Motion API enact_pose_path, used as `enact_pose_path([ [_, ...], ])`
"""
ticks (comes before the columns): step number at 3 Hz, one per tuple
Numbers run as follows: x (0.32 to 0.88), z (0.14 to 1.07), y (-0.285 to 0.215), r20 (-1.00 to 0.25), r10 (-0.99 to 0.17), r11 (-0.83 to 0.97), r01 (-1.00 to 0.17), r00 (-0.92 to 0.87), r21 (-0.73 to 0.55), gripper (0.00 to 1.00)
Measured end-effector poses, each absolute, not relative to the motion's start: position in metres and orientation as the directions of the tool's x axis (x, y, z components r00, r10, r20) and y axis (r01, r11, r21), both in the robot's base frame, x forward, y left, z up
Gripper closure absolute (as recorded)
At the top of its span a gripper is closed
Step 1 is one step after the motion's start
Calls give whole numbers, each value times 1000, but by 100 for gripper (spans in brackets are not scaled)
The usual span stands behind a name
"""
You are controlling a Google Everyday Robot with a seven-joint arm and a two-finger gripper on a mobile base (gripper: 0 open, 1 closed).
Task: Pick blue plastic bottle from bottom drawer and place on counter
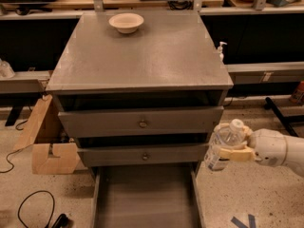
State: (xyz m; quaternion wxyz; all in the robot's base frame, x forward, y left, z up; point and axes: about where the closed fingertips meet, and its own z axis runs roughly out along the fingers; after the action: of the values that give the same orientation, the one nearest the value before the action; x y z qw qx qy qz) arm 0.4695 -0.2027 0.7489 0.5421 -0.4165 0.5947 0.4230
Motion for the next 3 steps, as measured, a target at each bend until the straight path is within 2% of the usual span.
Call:
enact_pose_path([
  [2, 480, 782, -205, -997, -50, 304, -952, -57, 39, 100],
  [3, 513, 842, -221, -996, -38, 361, -931, -76, 57, 100],
])
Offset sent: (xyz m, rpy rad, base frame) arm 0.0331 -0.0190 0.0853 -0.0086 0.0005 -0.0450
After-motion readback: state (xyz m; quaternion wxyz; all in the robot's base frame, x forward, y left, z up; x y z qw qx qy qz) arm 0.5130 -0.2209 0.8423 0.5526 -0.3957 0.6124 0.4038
